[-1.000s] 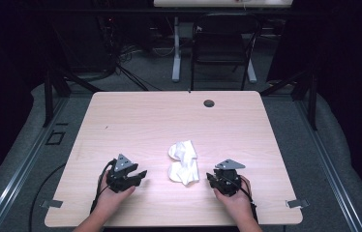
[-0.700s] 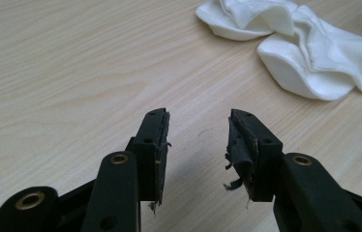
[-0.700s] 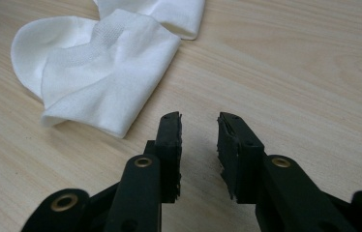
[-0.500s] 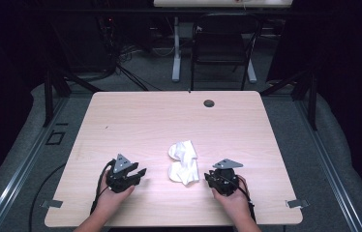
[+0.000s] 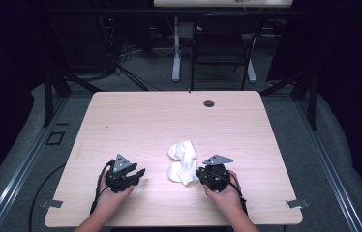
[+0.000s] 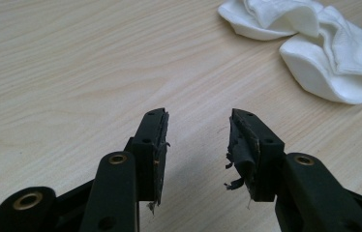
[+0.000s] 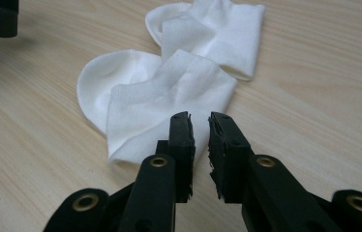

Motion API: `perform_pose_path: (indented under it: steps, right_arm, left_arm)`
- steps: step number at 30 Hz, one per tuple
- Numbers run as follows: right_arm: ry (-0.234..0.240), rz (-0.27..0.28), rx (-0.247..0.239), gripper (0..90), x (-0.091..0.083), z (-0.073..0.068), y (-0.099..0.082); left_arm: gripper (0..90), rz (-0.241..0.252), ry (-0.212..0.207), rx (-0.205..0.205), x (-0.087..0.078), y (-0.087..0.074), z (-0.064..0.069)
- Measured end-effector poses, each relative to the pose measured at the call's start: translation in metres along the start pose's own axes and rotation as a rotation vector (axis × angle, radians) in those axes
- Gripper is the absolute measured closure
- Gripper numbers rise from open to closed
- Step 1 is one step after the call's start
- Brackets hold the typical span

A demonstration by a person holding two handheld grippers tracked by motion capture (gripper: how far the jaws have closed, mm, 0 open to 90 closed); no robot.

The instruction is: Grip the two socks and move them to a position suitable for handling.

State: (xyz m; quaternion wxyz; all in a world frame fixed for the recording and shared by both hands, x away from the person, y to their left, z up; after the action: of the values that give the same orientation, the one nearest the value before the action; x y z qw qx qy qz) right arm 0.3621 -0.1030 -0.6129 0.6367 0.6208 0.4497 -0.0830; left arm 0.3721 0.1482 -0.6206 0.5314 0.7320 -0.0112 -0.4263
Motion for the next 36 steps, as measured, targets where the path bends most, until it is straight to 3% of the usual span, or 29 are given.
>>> perform_pose_path:
  steps: [7, 11, 16, 24, 28, 36]
  right_arm:
    - [0.005, -0.017, 0.002, 90.0, 0.011, -0.004, 0.011]
    - [0.021, -0.011, 0.02, 90.0, 0.015, -0.007, 0.019]
    - [0.022, -0.015, -0.002, 90.0, 0.022, -0.012, 0.024]
    - [0.022, -0.051, -0.005, 90.0, 0.038, -0.013, 0.012]
    - [0.024, -0.075, -0.029, 90.0, 0.038, -0.016, 0.006]
    - [0.039, -0.071, -0.035, 90.0, 0.036, -0.024, 0.001]
  left_arm:
    - [55.1, 0.009, 0.006, -0.003, -0.005, 0.001, -0.003]
    - [53.6, 0.006, 0.007, -0.006, -0.004, -0.001, -0.004]
    - [52.9, 0.007, 0.003, 0.005, -0.006, -0.001, -0.001]
    - [52.8, 0.003, 0.009, 0.031, -0.01, -0.005, 0.002]
    - [51.5, 0.009, 0.008, 0.026, -0.011, -0.005, 0.002]
    - [51.8, 0.015, 0.011, 0.023, -0.014, -0.005, 0.003]
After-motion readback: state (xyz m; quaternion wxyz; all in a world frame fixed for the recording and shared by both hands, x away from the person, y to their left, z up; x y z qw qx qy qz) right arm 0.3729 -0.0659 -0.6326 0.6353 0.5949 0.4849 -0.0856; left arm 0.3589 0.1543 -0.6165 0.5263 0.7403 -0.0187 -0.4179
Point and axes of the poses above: each handheld gripper's, and its own axes: x roughly forward along the jaws, y roughly out of its top, z roughly to its right, the point moved 8 cm from there along x, roughly forward along the jaws, and after that the axes turned 7 degrees about x, right-handed, at the moved point
